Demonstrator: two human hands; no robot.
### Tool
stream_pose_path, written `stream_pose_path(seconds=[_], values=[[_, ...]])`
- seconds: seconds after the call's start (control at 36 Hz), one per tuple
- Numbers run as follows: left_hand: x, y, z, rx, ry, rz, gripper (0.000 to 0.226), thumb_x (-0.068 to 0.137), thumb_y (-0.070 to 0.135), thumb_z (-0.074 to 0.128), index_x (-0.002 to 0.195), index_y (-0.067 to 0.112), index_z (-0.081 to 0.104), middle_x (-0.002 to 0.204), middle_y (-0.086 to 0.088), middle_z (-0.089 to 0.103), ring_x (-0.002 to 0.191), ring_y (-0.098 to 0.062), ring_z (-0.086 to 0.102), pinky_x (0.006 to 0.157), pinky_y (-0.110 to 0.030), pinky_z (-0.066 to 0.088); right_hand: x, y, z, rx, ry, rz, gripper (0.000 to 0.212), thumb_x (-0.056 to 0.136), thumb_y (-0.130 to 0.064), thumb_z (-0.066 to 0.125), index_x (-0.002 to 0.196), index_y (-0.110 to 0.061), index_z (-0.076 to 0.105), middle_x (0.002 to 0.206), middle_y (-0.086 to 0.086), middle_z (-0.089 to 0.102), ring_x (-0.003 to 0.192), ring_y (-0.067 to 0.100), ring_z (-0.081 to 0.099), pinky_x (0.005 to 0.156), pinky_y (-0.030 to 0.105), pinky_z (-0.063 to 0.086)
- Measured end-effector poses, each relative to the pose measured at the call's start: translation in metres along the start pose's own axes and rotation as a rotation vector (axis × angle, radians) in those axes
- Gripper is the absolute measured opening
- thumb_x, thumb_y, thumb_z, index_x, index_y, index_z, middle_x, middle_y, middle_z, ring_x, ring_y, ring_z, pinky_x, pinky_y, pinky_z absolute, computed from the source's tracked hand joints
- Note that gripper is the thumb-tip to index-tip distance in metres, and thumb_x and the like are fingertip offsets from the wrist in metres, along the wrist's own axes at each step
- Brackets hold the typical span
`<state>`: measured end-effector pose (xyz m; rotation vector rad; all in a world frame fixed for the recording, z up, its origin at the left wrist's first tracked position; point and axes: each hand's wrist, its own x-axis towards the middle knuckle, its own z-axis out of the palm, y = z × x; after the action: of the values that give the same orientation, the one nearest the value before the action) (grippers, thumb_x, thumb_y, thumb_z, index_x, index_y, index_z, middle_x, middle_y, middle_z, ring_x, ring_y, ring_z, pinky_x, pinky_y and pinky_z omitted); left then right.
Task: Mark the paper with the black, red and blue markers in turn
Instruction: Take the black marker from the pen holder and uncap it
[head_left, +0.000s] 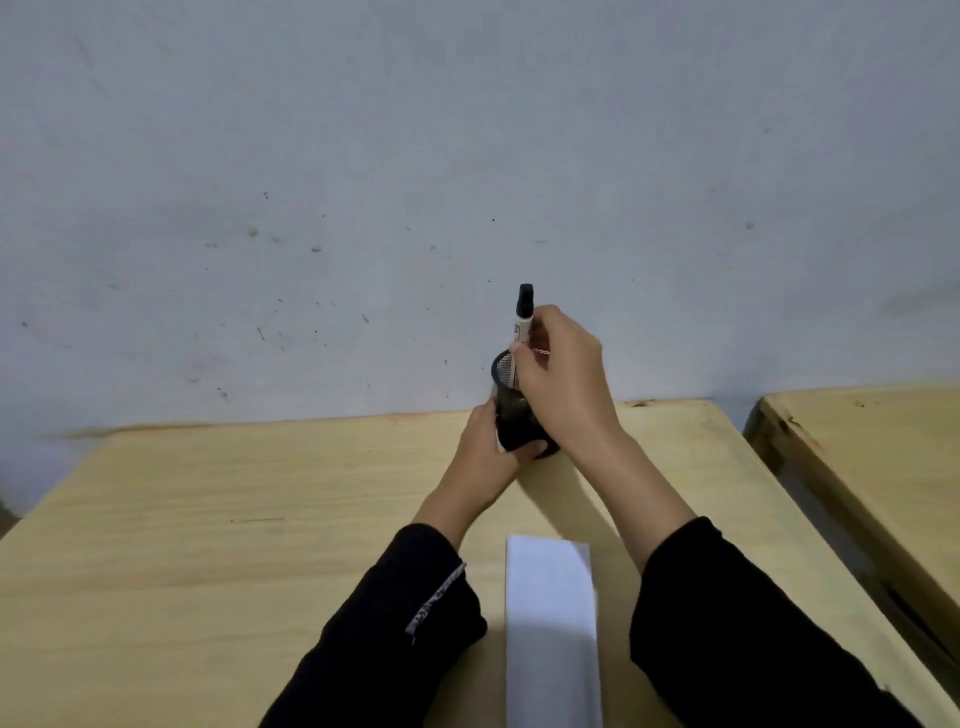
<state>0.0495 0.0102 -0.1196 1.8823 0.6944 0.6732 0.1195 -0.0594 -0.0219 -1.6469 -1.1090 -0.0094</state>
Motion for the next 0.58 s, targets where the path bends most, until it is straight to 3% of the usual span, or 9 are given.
stream_pose_path(seconds=[0.08, 0.17, 0.25, 0.31, 0.36, 0.44, 0.5, 0.58], values=[[-0.007, 0.000, 0.002, -0.016, 0.073, -0.026, 0.032, 0.073, 0.020, 0.069, 0.102, 0.026, 0.058, 0.109, -0.001, 0.065, 0.104, -0.018, 0.063, 0.091, -0.039, 0.052, -0.013, -0.014, -0.018, 0.115, 0.122, -0.013, 0.010, 0.088, -0.006, 0.055, 0.097, -0.009, 0.058, 0.096, 0.010, 0.064, 0.086, 0.015, 0.061, 0.076, 0.021, 0.053], [-0.030, 0.018, 0.001, -0.190, 0.101, -0.087, 0.021, 0.080, 0.009, 0.060, 0.094, 0.025, 0.058, 0.105, -0.004, 0.067, 0.100, -0.020, 0.065, 0.092, -0.038, 0.052, -0.031, -0.026, -0.037, 0.200, 0.227, -0.002, 0.008, 0.087, -0.005, 0.057, 0.093, -0.009, 0.058, 0.096, 0.011, 0.065, 0.071, 0.005, 0.059, 0.060, 0.006, 0.045], [-0.049, 0.034, -0.007, -0.202, 0.062, -0.096, 0.023, 0.089, 0.004, 0.056, 0.111, 0.009, 0.055, 0.102, -0.004, 0.058, 0.087, -0.013, 0.055, 0.070, -0.012, 0.051, -0.048, -0.030, -0.050, 0.201, 0.246, 0.006, 0.008, 0.086, -0.008, 0.059, 0.093, -0.012, 0.059, 0.096, 0.010, 0.066, 0.079, 0.014, 0.061, 0.062, 0.008, 0.045], [-0.059, 0.044, -0.014, -0.168, 0.056, -0.053, 0.024, 0.089, 0.006, 0.058, 0.112, 0.007, 0.055, 0.097, -0.002, 0.054, 0.087, -0.016, 0.052, 0.074, -0.019, 0.048, -0.061, -0.030, -0.056, 0.180, 0.224, -0.001, 0.009, 0.085, -0.009, 0.059, 0.093, -0.013, 0.061, 0.094, 0.011, 0.067, 0.086, 0.019, 0.063, 0.066, 0.015, 0.048], [-0.069, 0.055, -0.019, -0.165, 0.051, -0.022, 0.018, 0.089, 0.009, 0.059, 0.106, 0.014, 0.057, 0.094, -0.001, 0.057, 0.089, -0.018, 0.053, 0.079, -0.029, 0.048, -0.072, -0.028, -0.061, 0.129, 0.185, -0.005, 0.010, 0.085, -0.011, 0.059, 0.095, -0.012, 0.063, 0.095, 0.011, 0.067, 0.087, 0.018, 0.064, 0.066, 0.014, 0.047], [-0.085, 0.071, -0.025, -0.134, 0.046, 0.062, 0.024, 0.091, 0.017, 0.059, 0.113, 0.011, 0.061, 0.101, -0.003, 0.063, 0.097, -0.016, 0.059, 0.081, -0.015, 0.048, -0.095, -0.027, -0.068, 0.027, 0.114, 0.007, 0.022, 0.087, -0.014, 0.060, 0.106, -0.006, 0.067, 0.096, 0.006, 0.062, 0.083, 0.013, 0.058, 0.064, 0.005, 0.041], [-0.096, 0.082, -0.027, -0.176, 0.019, 0.127, 0.015, 0.091, 0.019, 0.058, 0.105, 0.018, 0.064, 0.102, -0.005, 0.067, 0.099, -0.020, 0.062, 0.091, -0.025, 0.048, -0.110, -0.025, -0.073, -0.029, 0.057, 0.014, 0.026, 0.088, -0.015, 0.060, 0.110, -0.005, 0.067, 0.092, 0.004, 0.057, 0.084, 0.014, 0.057, 0.069, 0.014, 0.039], [-0.128, 0.077, -0.034, -0.272, -0.018, 0.175, 0.013, 0.093, 0.023, 0.054, 0.094, 0.026, 0.066, 0.097, -0.007, 0.067, 0.092, -0.020, 0.061, 0.091, -0.035, 0.047, -0.150, -0.027, -0.066, -0.119, -0.058, 0.030, 0.024, 0.091, -0.015, 0.055, 0.107, -0.003, 0.067, 0.093, 0.011, 0.056, 0.088, 0.023, 0.055, 0.072, 0.025, 0.036]])
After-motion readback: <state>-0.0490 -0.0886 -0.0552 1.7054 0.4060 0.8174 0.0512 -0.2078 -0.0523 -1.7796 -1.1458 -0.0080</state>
